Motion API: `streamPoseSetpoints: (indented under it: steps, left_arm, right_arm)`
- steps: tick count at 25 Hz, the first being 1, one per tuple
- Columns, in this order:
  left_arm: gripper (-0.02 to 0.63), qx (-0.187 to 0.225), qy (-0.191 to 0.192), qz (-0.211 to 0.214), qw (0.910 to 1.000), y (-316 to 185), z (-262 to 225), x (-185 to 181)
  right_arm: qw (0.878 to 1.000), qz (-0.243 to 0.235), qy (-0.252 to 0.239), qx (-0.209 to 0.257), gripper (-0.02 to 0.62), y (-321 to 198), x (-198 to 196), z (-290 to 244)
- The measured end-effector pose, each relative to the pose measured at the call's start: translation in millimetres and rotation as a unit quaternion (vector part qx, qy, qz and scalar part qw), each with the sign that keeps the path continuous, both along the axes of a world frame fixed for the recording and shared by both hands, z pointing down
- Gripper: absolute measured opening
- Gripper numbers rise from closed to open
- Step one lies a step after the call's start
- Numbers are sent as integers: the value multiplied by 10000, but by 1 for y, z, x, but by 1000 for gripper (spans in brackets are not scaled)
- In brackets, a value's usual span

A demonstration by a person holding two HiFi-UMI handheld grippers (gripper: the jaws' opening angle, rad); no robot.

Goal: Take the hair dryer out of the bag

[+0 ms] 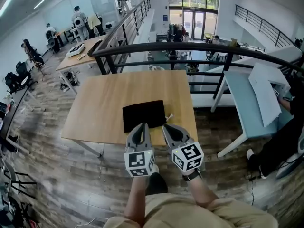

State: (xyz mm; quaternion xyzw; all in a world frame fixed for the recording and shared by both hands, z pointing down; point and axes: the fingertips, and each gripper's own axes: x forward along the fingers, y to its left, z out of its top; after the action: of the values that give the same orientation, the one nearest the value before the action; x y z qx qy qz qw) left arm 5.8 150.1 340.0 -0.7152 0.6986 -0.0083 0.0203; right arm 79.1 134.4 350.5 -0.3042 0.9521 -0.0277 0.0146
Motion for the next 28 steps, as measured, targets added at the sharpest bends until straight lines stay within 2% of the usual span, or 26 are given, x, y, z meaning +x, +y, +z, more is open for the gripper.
streamPoseSetpoints:
  steps: [10,20,22,25,28]
  left_arm:
    - [13,94,239,197,9995,-145,-18,-105]
    - [14,26,313,331,9990,-237,-10,-180]
    - [14,-105,354,420,9984,-249,-1,-184]
    - [14,-617,462,587,9953,-266,27,-187]
    - [14,-877,444,728,9925,-279,47,-188]
  right_arm:
    - [9999,12,103,74,12,-138,-109,-18]
    - [9997,155,208,-22,12,-225,-184,-7]
    - [9995,228,212,-51,12,-235,-187,-1]
    - [9991,286,280,-130,12,-244,-188,11]
    - [9980,418,426,-191,12,-253,-184,22]
